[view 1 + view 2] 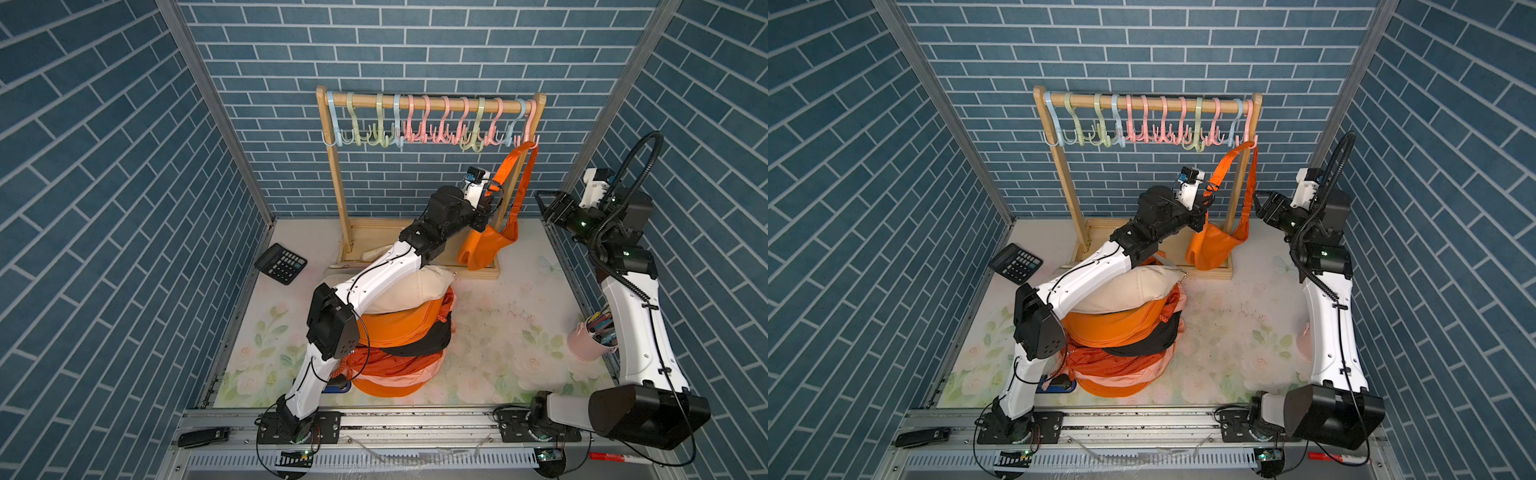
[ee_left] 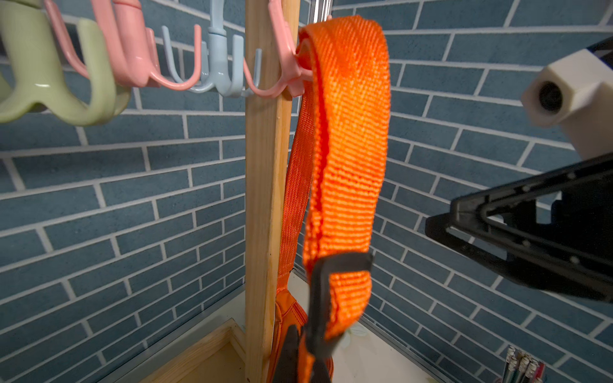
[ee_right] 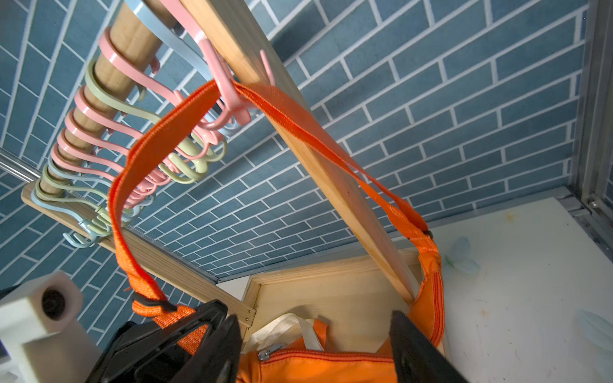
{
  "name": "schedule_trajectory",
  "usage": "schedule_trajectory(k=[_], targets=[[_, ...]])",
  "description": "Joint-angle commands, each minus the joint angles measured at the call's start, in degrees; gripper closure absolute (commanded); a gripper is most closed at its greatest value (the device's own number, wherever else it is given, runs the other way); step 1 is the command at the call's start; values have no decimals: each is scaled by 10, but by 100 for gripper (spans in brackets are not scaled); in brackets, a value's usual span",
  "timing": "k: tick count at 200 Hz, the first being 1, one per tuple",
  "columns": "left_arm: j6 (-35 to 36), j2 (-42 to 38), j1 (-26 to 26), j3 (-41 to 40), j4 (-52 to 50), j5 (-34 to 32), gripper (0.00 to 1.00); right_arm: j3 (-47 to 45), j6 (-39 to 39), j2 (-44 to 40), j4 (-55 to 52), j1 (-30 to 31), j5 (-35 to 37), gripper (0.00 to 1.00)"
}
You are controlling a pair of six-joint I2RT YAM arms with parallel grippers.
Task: Take the bag off the hook
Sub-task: Pick up the bag from the hook.
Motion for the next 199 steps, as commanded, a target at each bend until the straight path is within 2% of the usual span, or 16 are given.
schedule_trajectory(k=[1,89,154,199], targets=[[13,-25,12,-8,-12,12,100,28,8,30,50,2,-29,32],[9,-51,37,-44,-23,26,100,84,-21,102,126,32,-25,39],[1,-52,44,-57,-20,37,100,159,-40,159,97,34,-22,40],[-4,-49,50,-58,-19,41,100,197,-48,198,79,40,-17,48]])
